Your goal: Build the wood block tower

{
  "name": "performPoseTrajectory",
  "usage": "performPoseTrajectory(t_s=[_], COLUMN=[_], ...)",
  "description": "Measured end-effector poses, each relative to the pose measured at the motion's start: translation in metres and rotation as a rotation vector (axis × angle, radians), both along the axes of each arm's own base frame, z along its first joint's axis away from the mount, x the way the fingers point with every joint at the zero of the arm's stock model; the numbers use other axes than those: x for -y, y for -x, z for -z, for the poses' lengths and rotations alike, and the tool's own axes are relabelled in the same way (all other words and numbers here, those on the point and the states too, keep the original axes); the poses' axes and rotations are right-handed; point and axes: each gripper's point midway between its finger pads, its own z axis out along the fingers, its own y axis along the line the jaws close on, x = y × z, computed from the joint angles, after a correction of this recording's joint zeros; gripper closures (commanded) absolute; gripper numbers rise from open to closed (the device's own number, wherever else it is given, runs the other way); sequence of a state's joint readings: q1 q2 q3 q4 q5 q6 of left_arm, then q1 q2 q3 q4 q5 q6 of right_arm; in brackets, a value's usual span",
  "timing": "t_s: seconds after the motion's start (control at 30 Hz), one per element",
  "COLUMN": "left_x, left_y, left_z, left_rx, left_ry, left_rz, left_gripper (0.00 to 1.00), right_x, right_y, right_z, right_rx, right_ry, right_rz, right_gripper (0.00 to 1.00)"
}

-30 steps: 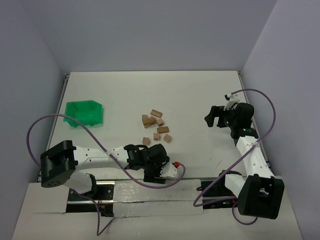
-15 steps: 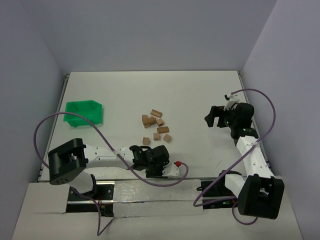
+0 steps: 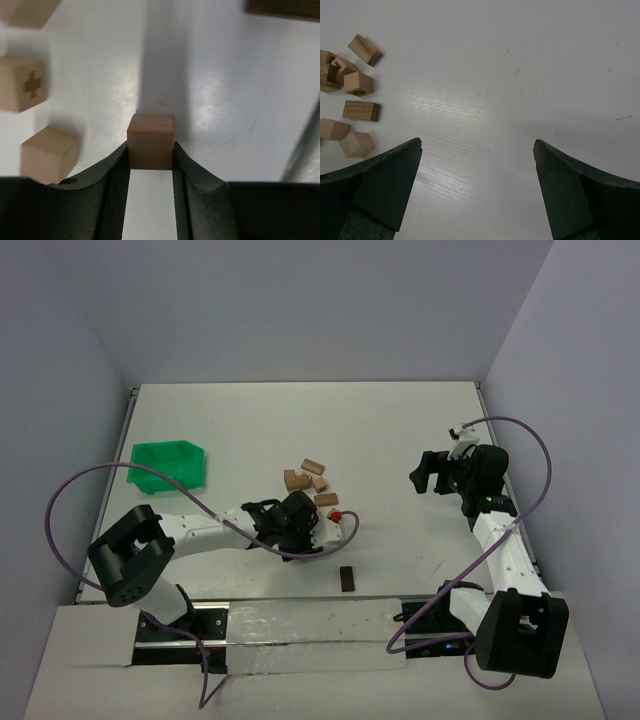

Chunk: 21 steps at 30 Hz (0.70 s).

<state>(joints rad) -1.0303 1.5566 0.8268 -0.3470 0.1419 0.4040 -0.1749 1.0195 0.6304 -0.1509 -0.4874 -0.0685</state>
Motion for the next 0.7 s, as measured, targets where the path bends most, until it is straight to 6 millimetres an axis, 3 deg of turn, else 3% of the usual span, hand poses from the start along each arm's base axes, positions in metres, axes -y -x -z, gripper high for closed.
performPoseTrajectory(t_s=[0.17, 0.3, 0.53, 0.7], left_x=[-0.015, -0.014, -0.016, -0.01], left_y=[-0.029, -0.051, -0.111, -0.13], left_z=[0.002, 0.002, 0.0, -0.001], left_rx=[0.014, 0.039, 0.088, 0.106], left_ry=[-0.008, 0.001, 0.017, 0.019], left_rz=[-0.072, -0.082, -0.12, -0.105], left_gripper=[0.97, 0.98, 0.97, 0.96], right_x=[0.0, 0.0, 0.0, 0.001], right_y=[0.0, 0.0, 0.0, 0.0], right_z=[0.0, 0.0, 0.0, 0.0], right_rx=[0.0, 0.0, 0.0, 0.0], right_ry=[0.0, 0.0, 0.003, 0.003], right_rz=[0.0, 0.0, -0.001, -0.001], right_gripper=[0.0, 0.0, 0.0, 0.0])
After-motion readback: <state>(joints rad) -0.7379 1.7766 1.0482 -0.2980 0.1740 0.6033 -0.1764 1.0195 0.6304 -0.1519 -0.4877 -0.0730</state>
